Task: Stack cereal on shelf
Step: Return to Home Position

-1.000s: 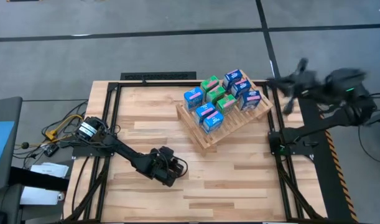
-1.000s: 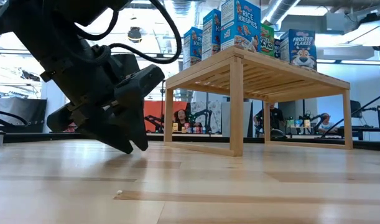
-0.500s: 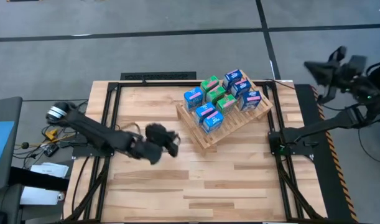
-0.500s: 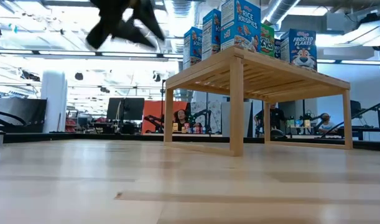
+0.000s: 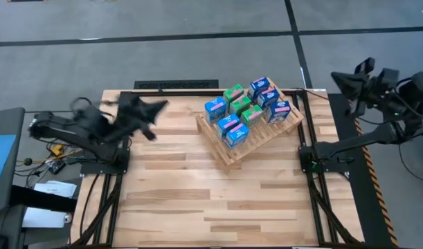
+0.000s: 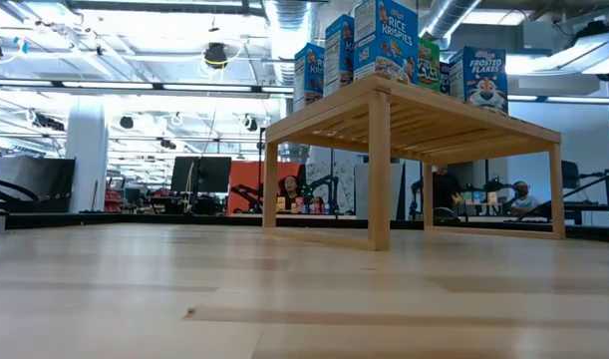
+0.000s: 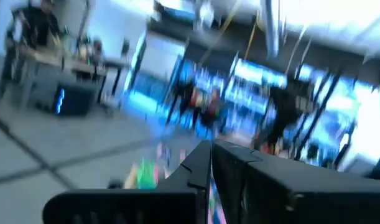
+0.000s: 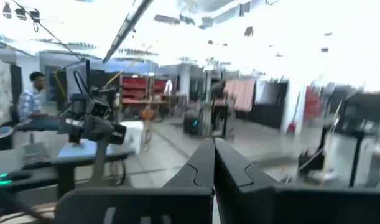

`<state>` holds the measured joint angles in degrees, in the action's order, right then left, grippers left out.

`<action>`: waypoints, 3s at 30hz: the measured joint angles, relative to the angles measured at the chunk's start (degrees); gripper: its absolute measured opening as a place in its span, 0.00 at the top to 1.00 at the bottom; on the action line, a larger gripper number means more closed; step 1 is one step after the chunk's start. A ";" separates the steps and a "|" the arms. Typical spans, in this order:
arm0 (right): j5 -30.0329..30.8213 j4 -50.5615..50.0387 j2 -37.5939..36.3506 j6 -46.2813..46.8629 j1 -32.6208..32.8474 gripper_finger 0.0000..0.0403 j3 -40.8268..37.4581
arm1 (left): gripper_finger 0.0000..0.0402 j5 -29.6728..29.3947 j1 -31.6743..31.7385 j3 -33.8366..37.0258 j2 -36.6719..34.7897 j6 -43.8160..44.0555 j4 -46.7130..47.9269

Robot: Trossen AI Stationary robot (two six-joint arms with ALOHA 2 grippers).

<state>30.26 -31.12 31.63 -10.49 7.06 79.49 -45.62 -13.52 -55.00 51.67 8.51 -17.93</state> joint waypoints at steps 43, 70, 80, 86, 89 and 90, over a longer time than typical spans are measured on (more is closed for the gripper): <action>-1.49 4.64 -8.58 0.94 3.17 0.97 5.84 | 1.00 -1.52 -0.64 -0.72 -19.61 -8.91 -5.78; 1.42 -17.42 -8.94 4.14 2.02 0.96 5.71 | 1.00 -7.41 -0.68 6.82 -22.95 4.52 22.03; -5.16 -15.89 -17.73 6.70 -3.69 0.96 -4.13 | 1.00 -11.10 -0.68 18.05 -34.98 10.29 20.22; -7.92 -8.66 -31.47 11.20 -8.25 0.96 -17.63 | 1.00 -9.33 -0.70 24.11 -40.52 9.59 20.23; -7.83 -11.51 -30.91 12.56 -11.01 0.96 -18.50 | 1.00 -11.43 -0.70 26.90 -43.03 10.84 21.17; -7.91 -12.21 -30.50 12.55 -11.57 0.96 -19.11 | 1.00 -12.08 -0.74 27.85 -43.50 11.93 21.16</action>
<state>22.35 -43.33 1.13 2.06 -4.52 60.38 -57.70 -14.26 -27.15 8.17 20.44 3.23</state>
